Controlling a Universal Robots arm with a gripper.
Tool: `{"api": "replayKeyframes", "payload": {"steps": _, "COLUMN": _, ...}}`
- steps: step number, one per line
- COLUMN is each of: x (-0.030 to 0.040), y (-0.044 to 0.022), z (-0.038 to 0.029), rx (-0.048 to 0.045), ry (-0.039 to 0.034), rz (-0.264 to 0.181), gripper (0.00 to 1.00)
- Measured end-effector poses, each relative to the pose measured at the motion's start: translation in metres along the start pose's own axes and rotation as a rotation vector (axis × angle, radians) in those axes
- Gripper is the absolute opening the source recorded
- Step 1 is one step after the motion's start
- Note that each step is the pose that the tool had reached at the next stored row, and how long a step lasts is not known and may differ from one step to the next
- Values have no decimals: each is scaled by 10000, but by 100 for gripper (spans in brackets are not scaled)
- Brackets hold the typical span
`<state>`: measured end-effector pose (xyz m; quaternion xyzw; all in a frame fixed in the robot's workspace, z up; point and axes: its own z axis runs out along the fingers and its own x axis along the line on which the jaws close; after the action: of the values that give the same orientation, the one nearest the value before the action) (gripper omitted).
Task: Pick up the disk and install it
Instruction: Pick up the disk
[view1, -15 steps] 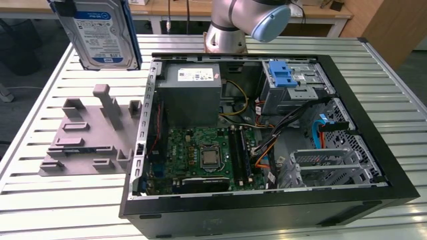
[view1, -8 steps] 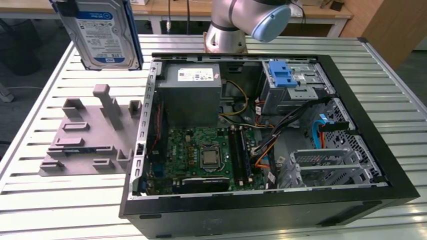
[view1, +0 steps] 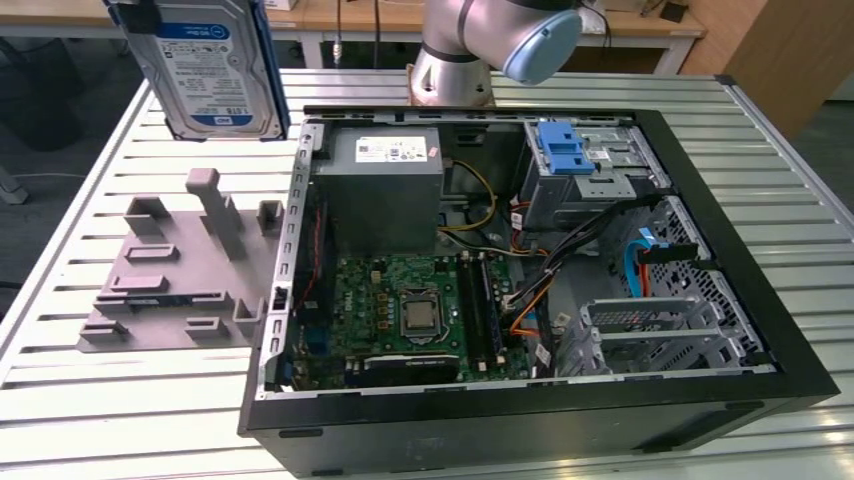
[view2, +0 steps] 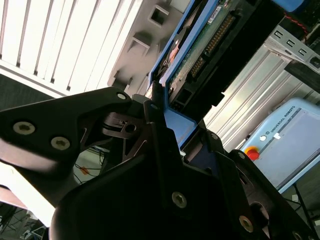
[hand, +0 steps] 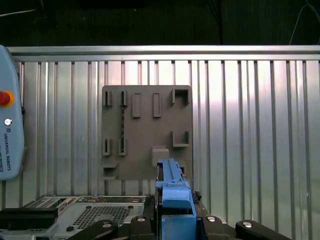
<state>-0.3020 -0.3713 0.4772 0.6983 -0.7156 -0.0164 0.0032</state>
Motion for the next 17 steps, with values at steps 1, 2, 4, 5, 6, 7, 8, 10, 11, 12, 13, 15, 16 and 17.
{"api": "replayKeyframes", "payload": {"steps": 1, "x": 0, "y": -5, "z": -1, "rx": -1, "ry": 1, "rz": 0, "gripper": 36}}
{"api": "replayKeyframes", "payload": {"steps": 2, "x": 0, "y": -11, "z": -1, "rx": -1, "ry": 1, "rz": 0, "gripper": 36}}
{"api": "replayKeyframes", "payload": {"steps": 4, "x": 0, "y": -21, "z": 0, "rx": 0, "ry": 1, "rz": 0, "gripper": 36}}
{"api": "replayKeyframes", "payload": {"steps": 5, "x": -1, "y": -27, "z": -1, "rx": 0, "ry": 0, "rz": 0, "gripper": 36}}
{"api": "replayKeyframes", "payload": {"steps": 6, "x": -1, "y": -33, "z": -1, "rx": -1, "ry": 1, "rz": 1, "gripper": 36}}
{"api": "replayKeyframes", "payload": {"steps": 7, "x": -1, "y": -38, "z": -1, "rx": 0, "ry": 0, "rz": 0, "gripper": 36}}
{"api": "replayKeyframes", "payload": {"steps": 8, "x": -1, "y": -43, "z": -1, "rx": 0, "ry": 0, "rz": 0, "gripper": 36}}
{"api": "replayKeyframes", "payload": {"steps": 10, "x": -1, "y": -53, "z": -1, "rx": 0, "ry": 0, "rz": 0, "gripper": 36}}
{"api": "replayKeyframes", "payload": {"steps": 11, "x": -1, "y": -59, "z": -1, "rx": 0, "ry": 0, "rz": 0, "gripper": 36}}
{"api": "replayKeyframes", "payload": {"steps": 12, "x": -2, "y": -64, "z": -1, "rx": 0, "ry": 1, "rz": 0, "gripper": 36}}
{"api": "replayKeyframes", "payload": {"steps": 13, "x": -2, "y": -70, "z": -1, "rx": 0, "ry": 0, "rz": 0, "gripper": 36}}
{"api": "replayKeyframes", "payload": {"steps": 15, "x": -2, "y": -79, "z": -1, "rx": 0, "ry": 0, "rz": 0, "gripper": 36}}
{"api": "replayKeyframes", "payload": {"steps": 16, "x": -2, "y": -83, "z": -2, "rx": 0, "ry": 1, "rz": 1, "gripper": 36}}
{"api": "replayKeyframes", "payload": {"steps": 17, "x": -2, "y": -84, "z": -2, "rx": 0, "ry": 1, "rz": 1, "gripper": 36}}
